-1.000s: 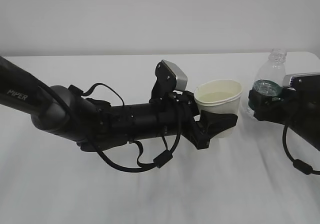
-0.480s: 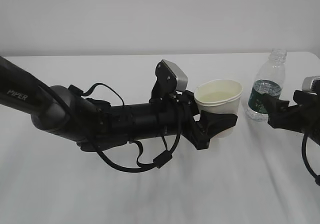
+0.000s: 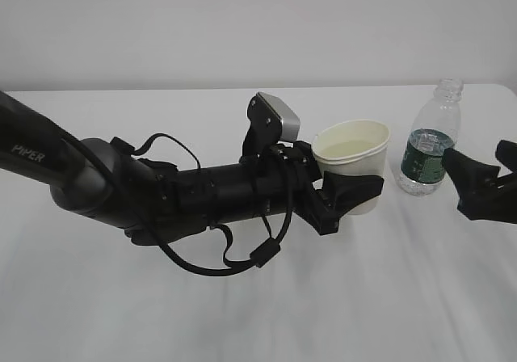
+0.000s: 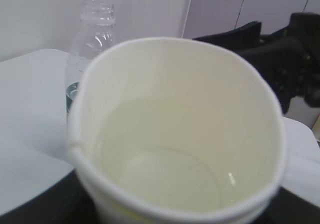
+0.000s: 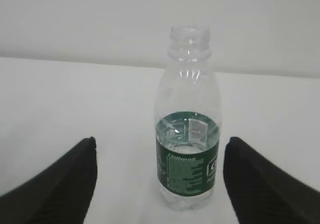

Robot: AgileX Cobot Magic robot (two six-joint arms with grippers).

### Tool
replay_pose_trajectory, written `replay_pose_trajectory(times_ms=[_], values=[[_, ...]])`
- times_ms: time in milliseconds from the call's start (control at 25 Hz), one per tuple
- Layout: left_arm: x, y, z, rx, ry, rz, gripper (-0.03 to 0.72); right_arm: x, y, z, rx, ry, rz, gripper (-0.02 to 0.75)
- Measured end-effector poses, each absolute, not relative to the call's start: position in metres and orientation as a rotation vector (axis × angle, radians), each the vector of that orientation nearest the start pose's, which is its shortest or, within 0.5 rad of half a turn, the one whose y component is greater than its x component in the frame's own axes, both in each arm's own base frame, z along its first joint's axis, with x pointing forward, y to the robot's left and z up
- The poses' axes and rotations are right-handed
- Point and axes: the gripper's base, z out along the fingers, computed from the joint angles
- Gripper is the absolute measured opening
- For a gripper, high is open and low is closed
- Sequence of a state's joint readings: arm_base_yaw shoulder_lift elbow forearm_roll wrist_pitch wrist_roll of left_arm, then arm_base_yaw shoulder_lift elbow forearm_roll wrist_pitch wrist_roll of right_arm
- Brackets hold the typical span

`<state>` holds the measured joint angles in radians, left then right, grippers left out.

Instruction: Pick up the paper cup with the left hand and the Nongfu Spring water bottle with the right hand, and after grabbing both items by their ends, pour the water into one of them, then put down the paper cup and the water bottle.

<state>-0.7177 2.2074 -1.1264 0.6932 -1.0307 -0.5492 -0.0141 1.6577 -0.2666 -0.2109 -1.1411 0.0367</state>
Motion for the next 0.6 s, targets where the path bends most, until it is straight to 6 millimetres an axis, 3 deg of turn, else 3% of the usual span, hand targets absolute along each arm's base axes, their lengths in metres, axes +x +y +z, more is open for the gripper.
replay_pose_trajectory(times_ms=[240, 600], values=[[0.291, -0.320, 0.122, 0.930, 1.505, -1.118, 0.435, 0.217, 0.014, 0.166, -0.180, 1.671, 0.100, 0.594], [0.291, -0.320, 0.125, 0.930, 1.498, -1.118, 0.435, 0.205, 0.018, 0.163, -0.235, 1.686, 0.119, 0.594]])
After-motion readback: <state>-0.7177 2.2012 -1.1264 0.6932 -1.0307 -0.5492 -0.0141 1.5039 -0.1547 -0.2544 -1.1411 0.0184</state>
